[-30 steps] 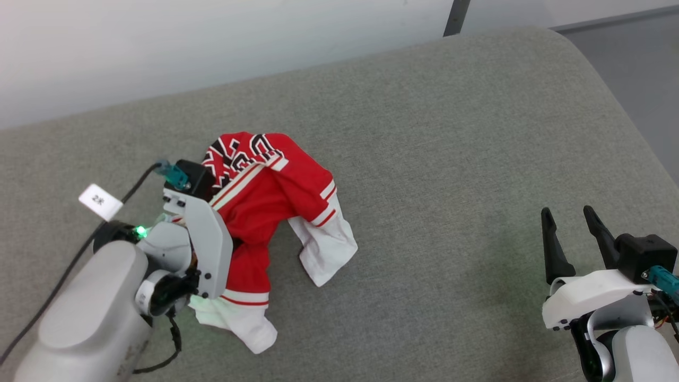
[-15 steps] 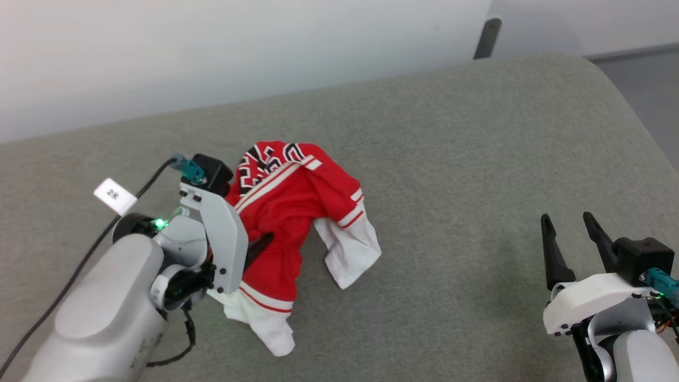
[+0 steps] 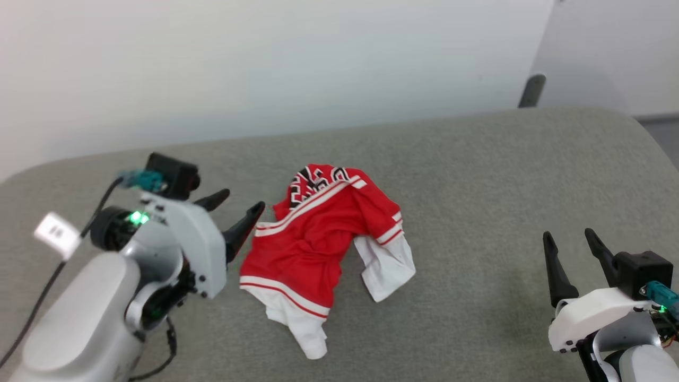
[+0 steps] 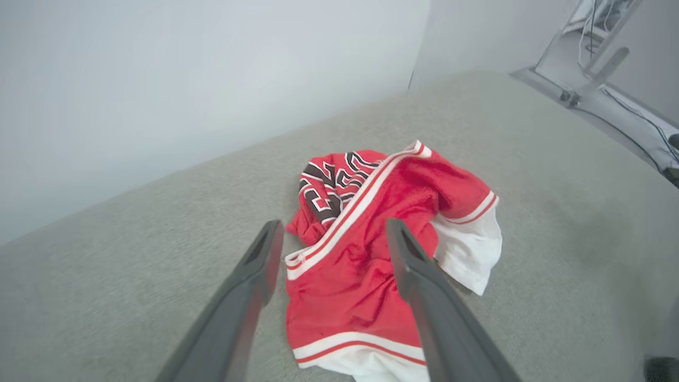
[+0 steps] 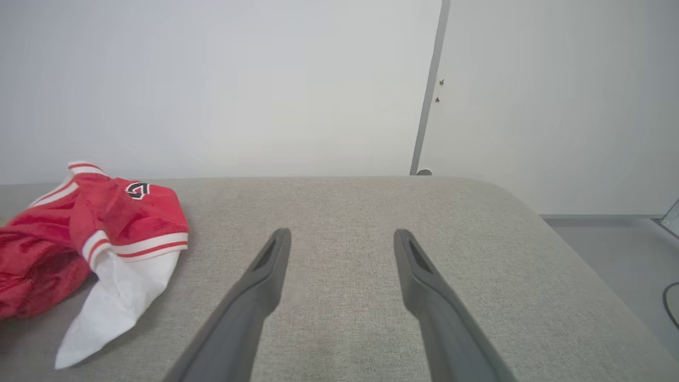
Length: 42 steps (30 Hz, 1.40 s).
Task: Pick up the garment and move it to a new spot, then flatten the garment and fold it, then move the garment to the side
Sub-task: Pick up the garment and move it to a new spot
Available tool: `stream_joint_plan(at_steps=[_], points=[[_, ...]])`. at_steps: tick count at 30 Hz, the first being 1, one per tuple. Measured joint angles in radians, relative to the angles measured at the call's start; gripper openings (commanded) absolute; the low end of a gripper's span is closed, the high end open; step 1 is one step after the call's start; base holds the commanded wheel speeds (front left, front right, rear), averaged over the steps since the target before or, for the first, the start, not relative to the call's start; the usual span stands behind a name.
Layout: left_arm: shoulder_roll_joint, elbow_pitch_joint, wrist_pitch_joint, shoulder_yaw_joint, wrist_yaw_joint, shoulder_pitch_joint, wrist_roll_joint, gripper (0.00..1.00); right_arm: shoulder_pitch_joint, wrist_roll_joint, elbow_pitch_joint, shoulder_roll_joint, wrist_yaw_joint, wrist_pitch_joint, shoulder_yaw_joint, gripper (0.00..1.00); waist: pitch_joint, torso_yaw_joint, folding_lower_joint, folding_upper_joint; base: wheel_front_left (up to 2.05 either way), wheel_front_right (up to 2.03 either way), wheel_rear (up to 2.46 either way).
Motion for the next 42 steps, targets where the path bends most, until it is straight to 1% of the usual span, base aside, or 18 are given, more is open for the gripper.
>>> stream_joint_plan(at_steps=[6,8,13,19,24,31,38,42], points=[[0.046,-0.073,-0.158,0.072,0.042,0.127,0.008,1.0,0.032,0.003,-0.013,-0.012,0.0,0.005,0.001,1.0,-0.051,0.04,0.0,0.0,0.0,0.0,0.0],[0.052,-0.099,-0.21,0.093,0.055,0.175,0.009,1.0,0.045,0.005,-0.016,-0.016,0.0,0.005,0.001,1.0,-0.067,0.052,0.0,0.0,0.0,0.0,0.0],[0.081,-0.143,-0.327,0.144,0.074,0.297,0.007,1.0,0.076,0.007,-0.029,-0.022,0.0,0.009,0.0,1.0,-0.104,0.08,0.0,0.0,0.0,0.0,0.0],[0.099,-0.165,-0.451,0.198,0.102,0.431,0.003,1.0,0.109,0.008,-0.043,-0.027,0.0,0.012,0.001,1.0,-0.14,0.111,0.0,0.0,0.0,0.0,0.0],[0.099,-0.181,-0.548,0.237,0.133,0.528,0.007,1.0,0.127,0.01,-0.046,-0.034,0.0,0.01,-0.006,1.0,-0.163,0.132,0.0001,0.0,0.0,0.0,0.0],[0.094,-0.174,-0.621,0.284,0.153,0.636,0.007,1.0,0.159,0.016,-0.055,-0.033,0.0,0.007,-0.021,1.0,-0.183,0.159,0.0001,0.0,0.0,0.0,0.0],[0.072,-0.161,-0.646,0.337,0.153,0.704,-0.001,1.0,0.181,0.018,-0.061,-0.031,0.0,-0.002,-0.03,1.0,-0.194,0.176,0.0,0.0,0.0,0.0,0.0],[0.051,-0.159,-0.65,0.363,0.148,0.723,-0.001,1.0,0.191,0.019,-0.064,-0.026,0.0,-0.002,-0.034,1.0,-0.196,0.18,0.0,0.0,0.0,0.0,0.0]])
